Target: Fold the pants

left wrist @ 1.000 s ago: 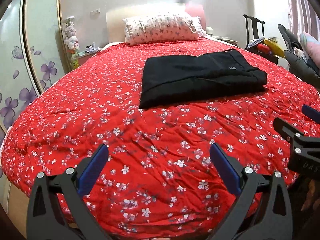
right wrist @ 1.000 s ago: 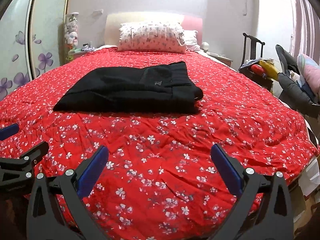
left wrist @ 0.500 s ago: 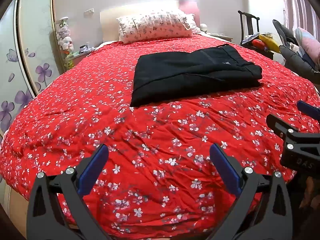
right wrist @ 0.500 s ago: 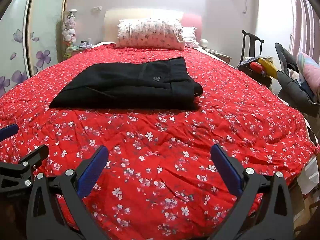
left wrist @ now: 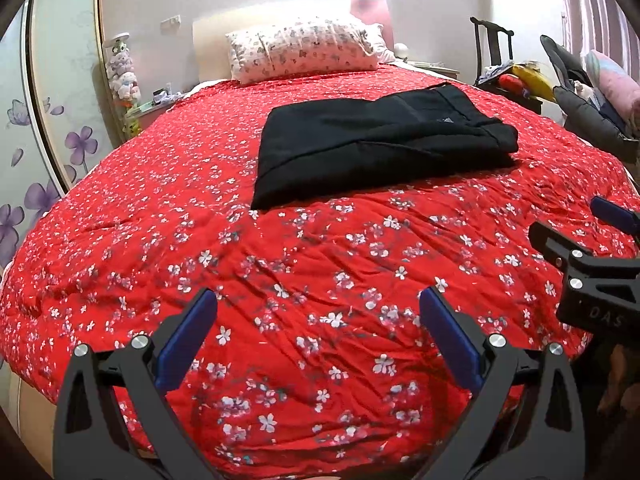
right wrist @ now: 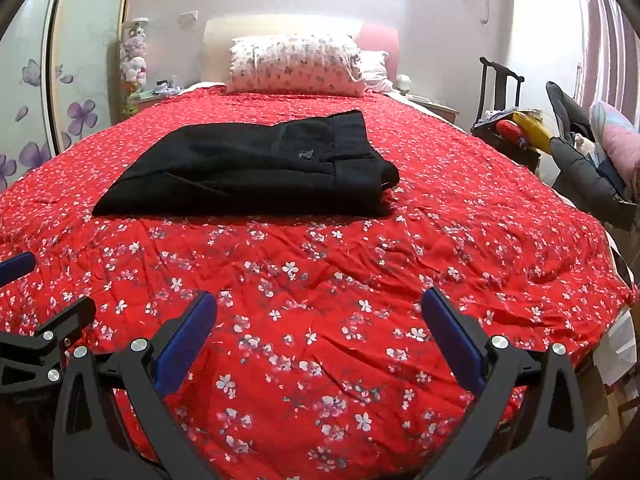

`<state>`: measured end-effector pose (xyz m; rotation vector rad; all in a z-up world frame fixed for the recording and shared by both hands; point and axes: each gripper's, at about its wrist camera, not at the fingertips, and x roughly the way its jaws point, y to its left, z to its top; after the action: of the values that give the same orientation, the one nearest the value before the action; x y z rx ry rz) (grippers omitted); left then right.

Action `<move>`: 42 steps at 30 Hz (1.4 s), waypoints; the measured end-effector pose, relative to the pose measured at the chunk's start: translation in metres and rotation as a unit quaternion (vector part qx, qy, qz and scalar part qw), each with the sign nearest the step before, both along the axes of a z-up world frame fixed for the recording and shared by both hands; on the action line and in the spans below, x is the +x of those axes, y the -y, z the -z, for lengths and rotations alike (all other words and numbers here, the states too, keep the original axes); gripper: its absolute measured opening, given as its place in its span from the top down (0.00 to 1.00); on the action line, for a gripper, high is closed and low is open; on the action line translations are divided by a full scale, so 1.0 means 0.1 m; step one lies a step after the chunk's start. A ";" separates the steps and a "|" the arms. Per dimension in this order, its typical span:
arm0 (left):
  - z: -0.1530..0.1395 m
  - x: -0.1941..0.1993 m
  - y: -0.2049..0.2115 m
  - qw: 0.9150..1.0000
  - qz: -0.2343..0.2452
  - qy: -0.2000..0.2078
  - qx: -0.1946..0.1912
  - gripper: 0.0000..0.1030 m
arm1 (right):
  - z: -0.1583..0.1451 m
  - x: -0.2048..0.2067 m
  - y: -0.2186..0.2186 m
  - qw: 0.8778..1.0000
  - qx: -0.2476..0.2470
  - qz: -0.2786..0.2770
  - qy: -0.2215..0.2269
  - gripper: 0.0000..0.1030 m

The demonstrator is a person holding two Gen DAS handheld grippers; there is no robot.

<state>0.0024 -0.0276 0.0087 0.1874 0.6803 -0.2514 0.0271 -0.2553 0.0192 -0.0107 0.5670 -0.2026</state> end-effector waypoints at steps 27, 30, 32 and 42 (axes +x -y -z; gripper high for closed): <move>0.01 -0.01 0.02 1.000 0.005 0.001 0.002 0.02 | 0.02 0.00 0.00 1.000 0.000 0.000 -0.003 0.01; 0.01 -0.02 0.02 1.000 0.005 0.002 0.002 0.02 | 0.02 0.00 0.01 1.000 0.000 0.000 -0.003 0.01; 0.01 -0.02 0.02 1.000 0.005 0.003 0.001 0.02 | 0.02 0.00 0.01 1.000 0.000 0.000 -0.003 0.01; 0.00 -0.01 0.04 1.000 0.007 -0.001 0.006 0.02 | 0.05 0.02 0.05 1.000 0.001 -0.001 -0.007 0.01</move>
<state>0.0011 -0.0312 0.0088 0.2036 0.6832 -0.2615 0.0288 -0.2604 0.0144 -0.0118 0.5803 -0.1995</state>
